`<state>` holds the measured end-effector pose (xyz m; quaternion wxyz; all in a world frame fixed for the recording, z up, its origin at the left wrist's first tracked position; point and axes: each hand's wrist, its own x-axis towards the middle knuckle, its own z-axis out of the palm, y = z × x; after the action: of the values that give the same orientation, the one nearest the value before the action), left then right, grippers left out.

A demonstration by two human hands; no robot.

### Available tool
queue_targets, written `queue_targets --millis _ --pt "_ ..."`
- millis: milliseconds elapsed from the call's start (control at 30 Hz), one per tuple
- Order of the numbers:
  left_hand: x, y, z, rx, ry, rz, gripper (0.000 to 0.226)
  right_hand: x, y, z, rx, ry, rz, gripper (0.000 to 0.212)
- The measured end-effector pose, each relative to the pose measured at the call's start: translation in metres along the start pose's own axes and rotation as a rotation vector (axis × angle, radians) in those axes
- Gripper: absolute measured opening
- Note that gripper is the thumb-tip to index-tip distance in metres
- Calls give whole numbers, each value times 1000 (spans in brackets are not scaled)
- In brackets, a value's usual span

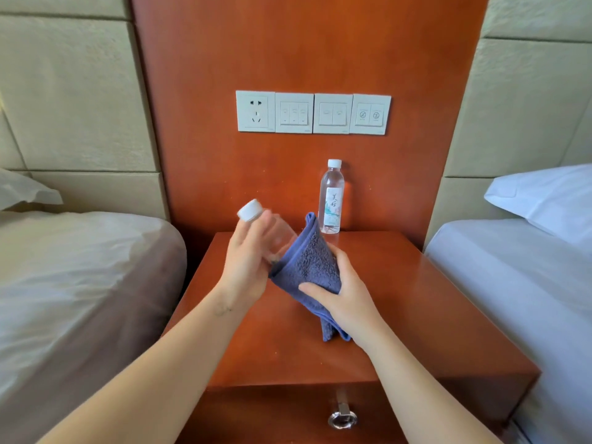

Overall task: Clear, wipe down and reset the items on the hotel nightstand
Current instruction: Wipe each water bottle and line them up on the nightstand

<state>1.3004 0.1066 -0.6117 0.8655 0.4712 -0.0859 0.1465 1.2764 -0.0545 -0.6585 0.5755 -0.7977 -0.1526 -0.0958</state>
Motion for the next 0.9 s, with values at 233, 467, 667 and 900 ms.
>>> queue_targets --millis 233,467,667,900 --pt "4 -47 -17 -251 166 -159 32 13 14 -3 192 250 119 56" --pt "7 -38 -20 -463 101 -435 28 16 16 -5 211 212 124 36" --pt "-8 -40 -8 -179 -136 -286 41 29 20 -17 349 442 201 12" --pt "-7 -43 -9 -203 -78 -194 37 30 17 -19 382 571 239 17"
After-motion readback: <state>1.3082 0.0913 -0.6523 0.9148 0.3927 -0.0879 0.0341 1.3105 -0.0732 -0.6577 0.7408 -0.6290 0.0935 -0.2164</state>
